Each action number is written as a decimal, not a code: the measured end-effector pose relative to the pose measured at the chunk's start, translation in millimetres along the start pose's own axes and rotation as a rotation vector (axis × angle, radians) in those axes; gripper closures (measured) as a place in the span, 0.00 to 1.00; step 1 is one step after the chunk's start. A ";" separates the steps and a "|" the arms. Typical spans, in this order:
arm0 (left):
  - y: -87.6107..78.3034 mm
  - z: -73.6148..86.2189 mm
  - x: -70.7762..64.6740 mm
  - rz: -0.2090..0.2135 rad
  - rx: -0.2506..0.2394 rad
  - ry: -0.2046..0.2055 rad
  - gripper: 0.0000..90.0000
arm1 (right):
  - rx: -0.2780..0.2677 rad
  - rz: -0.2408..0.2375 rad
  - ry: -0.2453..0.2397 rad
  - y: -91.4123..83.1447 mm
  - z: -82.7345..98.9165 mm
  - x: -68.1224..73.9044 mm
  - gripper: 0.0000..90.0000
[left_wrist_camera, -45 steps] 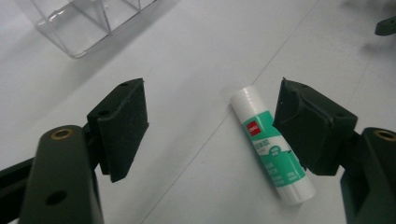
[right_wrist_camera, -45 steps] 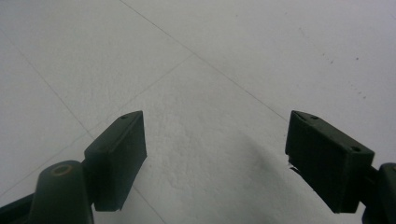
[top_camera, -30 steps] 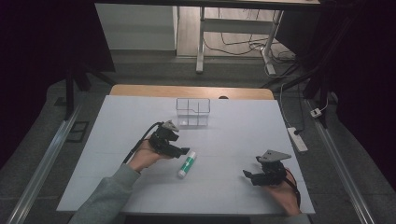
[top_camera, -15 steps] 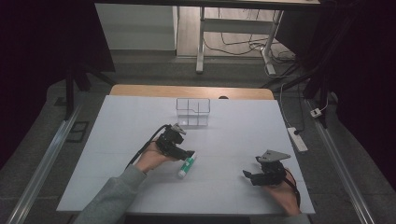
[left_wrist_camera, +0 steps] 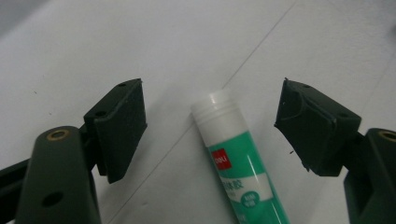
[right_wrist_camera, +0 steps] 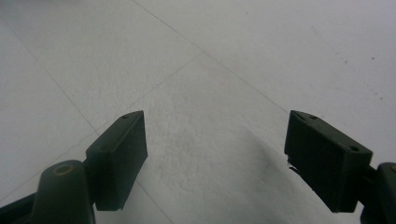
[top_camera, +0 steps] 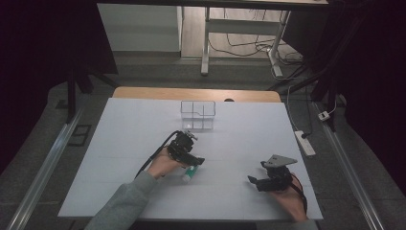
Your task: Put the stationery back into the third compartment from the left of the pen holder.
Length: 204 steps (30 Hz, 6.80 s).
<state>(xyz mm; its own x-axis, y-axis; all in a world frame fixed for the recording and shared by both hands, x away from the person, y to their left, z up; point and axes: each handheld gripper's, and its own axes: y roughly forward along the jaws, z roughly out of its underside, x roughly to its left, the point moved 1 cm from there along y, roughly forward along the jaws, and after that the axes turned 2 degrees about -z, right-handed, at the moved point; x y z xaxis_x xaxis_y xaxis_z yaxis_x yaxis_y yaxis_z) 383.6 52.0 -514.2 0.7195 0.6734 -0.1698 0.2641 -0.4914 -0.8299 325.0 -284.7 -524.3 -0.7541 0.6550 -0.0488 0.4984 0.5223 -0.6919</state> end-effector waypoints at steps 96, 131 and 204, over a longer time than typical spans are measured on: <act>-89.3 14.3 30.3 0.020 -0.432 -0.001 0.71 | 0.006 0.023 -0.004 1.2 1.3 -0.7 0.24; -101.0 -39.3 51.4 -0.016 -0.549 0.026 0.71 | -0.008 0.020 0.007 -0.7 1.2 -1.4 0.24; -23.2 -156.3 83.8 -0.077 -0.554 0.020 0.71 | -0.015 0.021 0.022 -0.9 1.4 -2.6 0.24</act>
<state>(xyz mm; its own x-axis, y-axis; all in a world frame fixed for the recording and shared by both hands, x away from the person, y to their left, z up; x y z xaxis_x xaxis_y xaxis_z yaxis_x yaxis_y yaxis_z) 538.2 33.5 -426.1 0.6956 0.7107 -0.1051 0.6103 -0.6617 -0.4355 325.9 -287.6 -524.5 -0.7339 0.6777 -0.0466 0.5203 0.5166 -0.6800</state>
